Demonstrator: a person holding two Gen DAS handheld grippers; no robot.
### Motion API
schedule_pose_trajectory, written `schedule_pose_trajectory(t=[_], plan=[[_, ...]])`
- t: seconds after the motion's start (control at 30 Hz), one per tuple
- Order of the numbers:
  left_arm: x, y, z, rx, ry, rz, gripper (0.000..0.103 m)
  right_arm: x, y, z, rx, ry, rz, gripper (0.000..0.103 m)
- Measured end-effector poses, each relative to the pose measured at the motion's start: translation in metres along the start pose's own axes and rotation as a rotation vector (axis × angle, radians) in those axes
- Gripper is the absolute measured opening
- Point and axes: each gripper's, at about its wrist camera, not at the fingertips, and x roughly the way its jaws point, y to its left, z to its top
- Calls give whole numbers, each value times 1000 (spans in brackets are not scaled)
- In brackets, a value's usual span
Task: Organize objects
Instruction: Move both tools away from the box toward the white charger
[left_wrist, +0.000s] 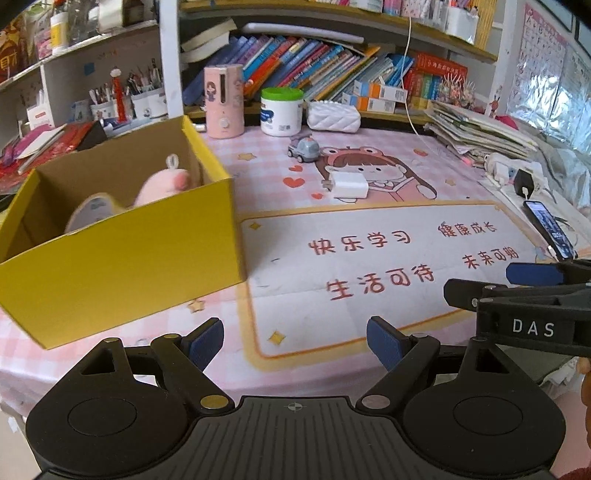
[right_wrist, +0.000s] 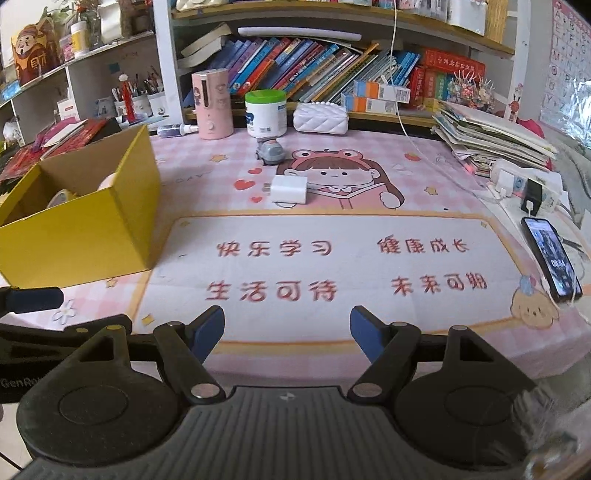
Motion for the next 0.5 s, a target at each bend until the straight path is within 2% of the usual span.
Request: schedule_pose_trajectory(t=[0.5], plan=[[48,-61,41,-35,21,48,87,49,-77,46,-38,24,61,74]])
